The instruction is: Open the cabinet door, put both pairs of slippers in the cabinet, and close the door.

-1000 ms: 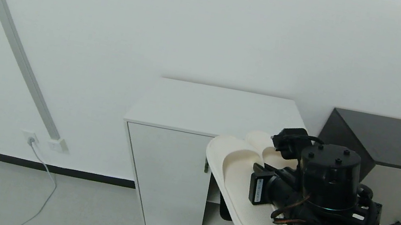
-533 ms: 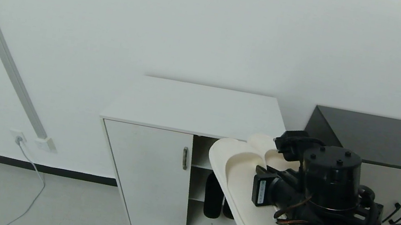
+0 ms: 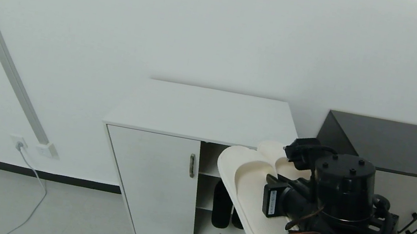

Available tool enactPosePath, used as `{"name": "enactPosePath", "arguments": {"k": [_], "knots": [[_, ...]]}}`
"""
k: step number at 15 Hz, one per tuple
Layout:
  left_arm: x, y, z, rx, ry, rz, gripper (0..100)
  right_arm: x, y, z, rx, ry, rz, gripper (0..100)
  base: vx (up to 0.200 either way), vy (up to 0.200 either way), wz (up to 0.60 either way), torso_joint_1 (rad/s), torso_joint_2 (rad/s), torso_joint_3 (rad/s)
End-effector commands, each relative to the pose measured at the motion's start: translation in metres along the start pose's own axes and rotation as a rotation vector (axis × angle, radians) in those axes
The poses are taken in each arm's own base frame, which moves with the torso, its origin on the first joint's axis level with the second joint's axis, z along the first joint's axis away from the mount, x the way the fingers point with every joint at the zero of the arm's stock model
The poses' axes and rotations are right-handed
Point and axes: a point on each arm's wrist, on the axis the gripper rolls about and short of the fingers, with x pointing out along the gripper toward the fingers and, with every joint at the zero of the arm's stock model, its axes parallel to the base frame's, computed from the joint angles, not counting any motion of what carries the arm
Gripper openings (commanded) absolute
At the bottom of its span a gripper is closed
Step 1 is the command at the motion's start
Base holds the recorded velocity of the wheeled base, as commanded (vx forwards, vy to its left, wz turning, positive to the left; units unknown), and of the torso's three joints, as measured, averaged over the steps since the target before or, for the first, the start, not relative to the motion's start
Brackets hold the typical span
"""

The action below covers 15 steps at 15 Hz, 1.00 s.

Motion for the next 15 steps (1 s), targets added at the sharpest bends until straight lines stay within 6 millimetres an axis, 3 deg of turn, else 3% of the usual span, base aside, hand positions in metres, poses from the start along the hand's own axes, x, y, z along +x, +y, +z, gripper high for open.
{"name": "enactPosePath", "arguments": {"k": [1,7,15], "knots": [[0.0000,0.0000,0.0000,0.000,0.000,0.001,0,-0.0001,0.0006,-0.0012,-0.003,0.003,0.002,0,0.000,0.000,0.00,0.000,0.00,0.000],[0.0000,0.0000,0.0000,0.000,0.000,0.001,0,-0.0011,0.0024,-0.0027,-0.005,0.009,0.024,0,0.000,0.000,0.00,-0.011,0.02,0.014],[0.0000,0.0000,0.0000,-0.002,0.000,0.001,0,-0.0043,0.0062,-0.0038,-0.009,0.004,0.037,0,0.000,0.000,0.00,-0.188,0.43,0.242]]}}
